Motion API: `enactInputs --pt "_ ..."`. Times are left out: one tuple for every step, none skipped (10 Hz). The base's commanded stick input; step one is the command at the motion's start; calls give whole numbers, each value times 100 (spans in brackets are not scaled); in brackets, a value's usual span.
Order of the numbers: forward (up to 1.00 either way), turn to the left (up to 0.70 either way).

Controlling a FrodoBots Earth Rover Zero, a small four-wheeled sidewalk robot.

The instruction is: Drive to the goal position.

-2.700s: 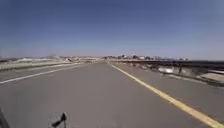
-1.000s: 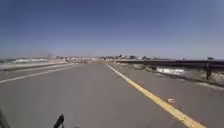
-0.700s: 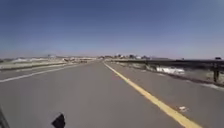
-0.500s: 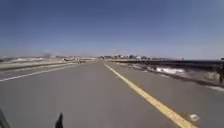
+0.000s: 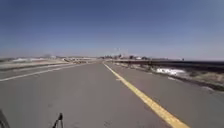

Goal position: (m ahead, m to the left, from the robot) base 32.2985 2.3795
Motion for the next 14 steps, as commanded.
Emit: enactInputs --pt "100 0" --pt "100 0" --pt "100 0" --pt "100 9" --pt "100 22" --pt "100 0" --pt "100 0" --pt "100 0" --pt "100 0" --pt "100 0" --pt "100 0" --pt "100 0" --pt "100 0" --pt "100 0"
